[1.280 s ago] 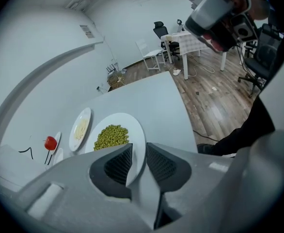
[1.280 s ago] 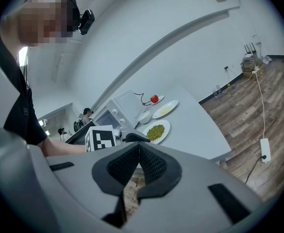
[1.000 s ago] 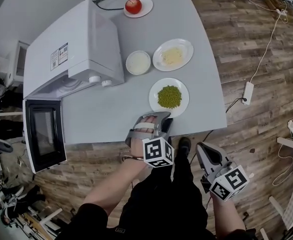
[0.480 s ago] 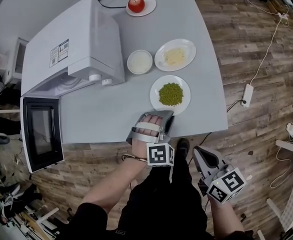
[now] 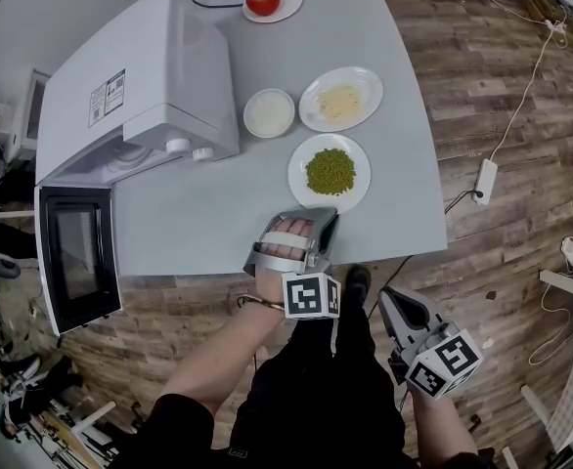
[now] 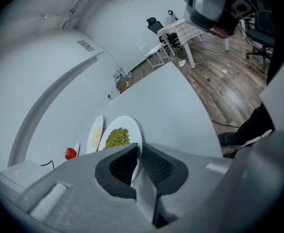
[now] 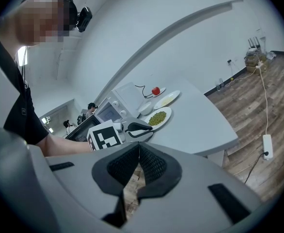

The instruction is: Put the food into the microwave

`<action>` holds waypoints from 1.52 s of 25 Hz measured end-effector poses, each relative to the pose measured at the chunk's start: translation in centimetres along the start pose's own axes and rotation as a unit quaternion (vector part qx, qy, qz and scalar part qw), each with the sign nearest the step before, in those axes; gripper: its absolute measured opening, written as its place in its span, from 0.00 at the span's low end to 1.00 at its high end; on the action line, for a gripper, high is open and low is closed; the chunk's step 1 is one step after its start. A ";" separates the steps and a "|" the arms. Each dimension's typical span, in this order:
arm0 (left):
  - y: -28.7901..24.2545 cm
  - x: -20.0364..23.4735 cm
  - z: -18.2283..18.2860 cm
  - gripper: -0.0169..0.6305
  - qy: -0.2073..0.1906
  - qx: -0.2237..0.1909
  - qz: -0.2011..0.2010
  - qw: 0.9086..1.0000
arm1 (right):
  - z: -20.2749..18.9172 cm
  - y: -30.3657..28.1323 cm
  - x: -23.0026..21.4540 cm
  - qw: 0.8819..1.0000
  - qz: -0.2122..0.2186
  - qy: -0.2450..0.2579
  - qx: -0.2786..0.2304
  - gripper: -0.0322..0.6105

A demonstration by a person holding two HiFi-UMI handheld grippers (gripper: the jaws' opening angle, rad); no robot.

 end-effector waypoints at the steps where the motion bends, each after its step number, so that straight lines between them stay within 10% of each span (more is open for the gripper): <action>1: 0.2 0.2 0.0 0.09 0.001 -0.001 0.003 1.000 | 0.1 0.0 0.0 1.000 0.001 0.001 0.000 0.07; 18: 4.6 -3.7 0.9 0.07 -0.024 -0.005 -0.005 1.000 | 1.6 -0.8 1.5 0.999 0.027 0.026 0.020 0.07; 38: 6.6 -6.8 0.6 0.08 0.078 -0.039 -0.036 0.996 | -1.3 -1.0 3.1 0.998 0.031 0.045 0.037 0.07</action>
Point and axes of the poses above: the fingertips, and each gripper's own axes: y backward along the fingers, x to its left, z out of its top, the point moved 10 cm from there along y, backward along the fingers, and after that the axes turned 9 degrees about -y, right-handed, at the moved point
